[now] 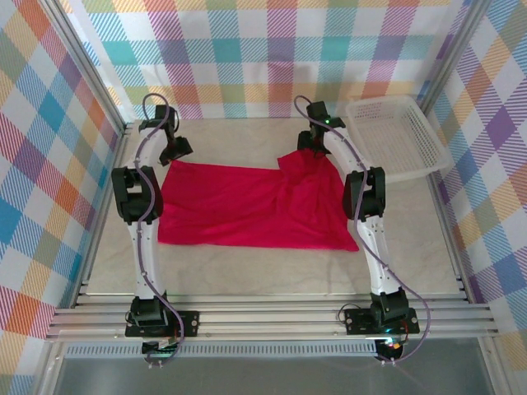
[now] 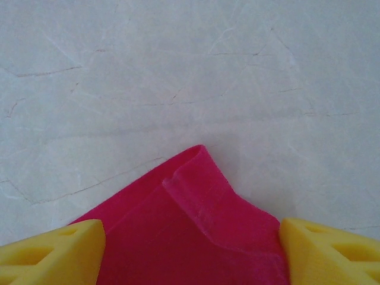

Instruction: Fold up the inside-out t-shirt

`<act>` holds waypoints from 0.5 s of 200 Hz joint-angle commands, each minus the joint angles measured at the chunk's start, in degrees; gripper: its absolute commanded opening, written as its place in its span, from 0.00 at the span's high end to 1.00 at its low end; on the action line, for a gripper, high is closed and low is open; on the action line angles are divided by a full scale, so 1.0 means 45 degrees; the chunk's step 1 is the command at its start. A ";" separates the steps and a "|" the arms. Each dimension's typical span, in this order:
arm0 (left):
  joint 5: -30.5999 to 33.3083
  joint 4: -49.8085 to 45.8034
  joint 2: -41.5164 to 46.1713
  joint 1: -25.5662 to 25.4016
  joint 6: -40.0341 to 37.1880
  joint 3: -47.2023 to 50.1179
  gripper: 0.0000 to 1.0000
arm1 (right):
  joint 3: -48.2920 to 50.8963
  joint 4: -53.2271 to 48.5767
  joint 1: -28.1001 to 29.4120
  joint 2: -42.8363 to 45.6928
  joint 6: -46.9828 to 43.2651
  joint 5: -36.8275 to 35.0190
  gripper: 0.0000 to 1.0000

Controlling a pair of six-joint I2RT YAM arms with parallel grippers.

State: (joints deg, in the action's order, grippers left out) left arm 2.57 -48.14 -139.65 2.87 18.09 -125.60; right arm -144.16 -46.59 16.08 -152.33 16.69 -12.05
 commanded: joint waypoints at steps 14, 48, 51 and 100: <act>0.0076 -0.0628 -0.1055 0.0277 -0.0192 -0.0839 0.47 | -0.0213 0.0191 -0.0114 -0.0229 -0.0310 0.0447 0.33; -0.0096 -0.0845 -0.1494 0.0371 -0.0186 -0.1317 0.83 | -0.0237 0.0544 -0.0232 -0.0350 -0.0428 0.0779 0.54; -0.0109 -0.0840 -0.1489 0.0391 -0.0173 -0.1335 0.86 | -0.0246 0.0565 -0.0250 -0.0365 -0.0430 0.0801 0.56; -0.0208 -0.0943 -0.1107 0.0562 -0.0104 -0.1581 1.00 | -0.0713 0.0627 -0.0456 -0.0503 -0.0661 0.1197 0.58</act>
State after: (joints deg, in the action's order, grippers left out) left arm 2.33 -50.09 -144.92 4.29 17.32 -130.58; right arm -144.86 -44.45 14.68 -153.47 14.85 -8.45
